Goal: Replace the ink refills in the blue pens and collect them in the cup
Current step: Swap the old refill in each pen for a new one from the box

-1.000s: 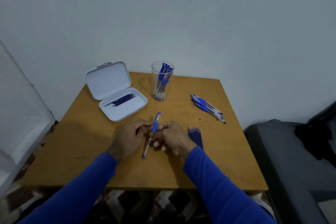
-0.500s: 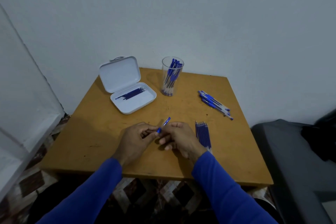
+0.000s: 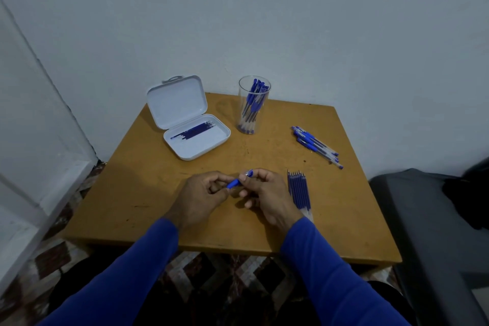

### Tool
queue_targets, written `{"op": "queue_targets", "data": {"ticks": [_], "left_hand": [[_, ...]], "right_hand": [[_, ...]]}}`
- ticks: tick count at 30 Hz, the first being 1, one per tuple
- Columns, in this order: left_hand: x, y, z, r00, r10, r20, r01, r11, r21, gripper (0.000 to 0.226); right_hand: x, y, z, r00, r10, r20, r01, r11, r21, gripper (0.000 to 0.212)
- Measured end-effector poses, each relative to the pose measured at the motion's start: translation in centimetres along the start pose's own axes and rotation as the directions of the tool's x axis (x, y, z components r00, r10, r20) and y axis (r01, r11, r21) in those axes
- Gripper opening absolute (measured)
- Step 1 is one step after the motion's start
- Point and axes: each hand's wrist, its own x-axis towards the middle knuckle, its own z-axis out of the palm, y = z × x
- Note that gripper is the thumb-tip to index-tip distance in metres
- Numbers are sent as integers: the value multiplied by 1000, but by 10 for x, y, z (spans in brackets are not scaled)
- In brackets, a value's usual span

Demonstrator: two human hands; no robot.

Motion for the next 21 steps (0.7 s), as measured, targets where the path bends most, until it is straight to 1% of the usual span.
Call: {"op": "queue_targets", "data": {"ticks": [4, 9, 14, 21], "left_hand": [[-2, 4, 4, 1000, 20, -9, -20, 1000, 5, 17], [-3, 6, 8, 998, 44, -33, -42, 997, 63, 20], [-3, 9, 7, 999, 45, -19, -43, 996, 84, 20], [-3, 10, 6, 1000, 12, 4, -12, 998, 67, 16]], "right_hand": [[-2, 0, -4, 1000, -7, 25, 6, 999, 49, 21], [-2, 5, -5, 1000, -22, 13, 21, 997, 73, 16], [-2, 8, -6, 999, -32, 9, 31, 998, 62, 22], [-4, 8, -4, 997, -67, 25, 66, 997, 42, 18]]}}
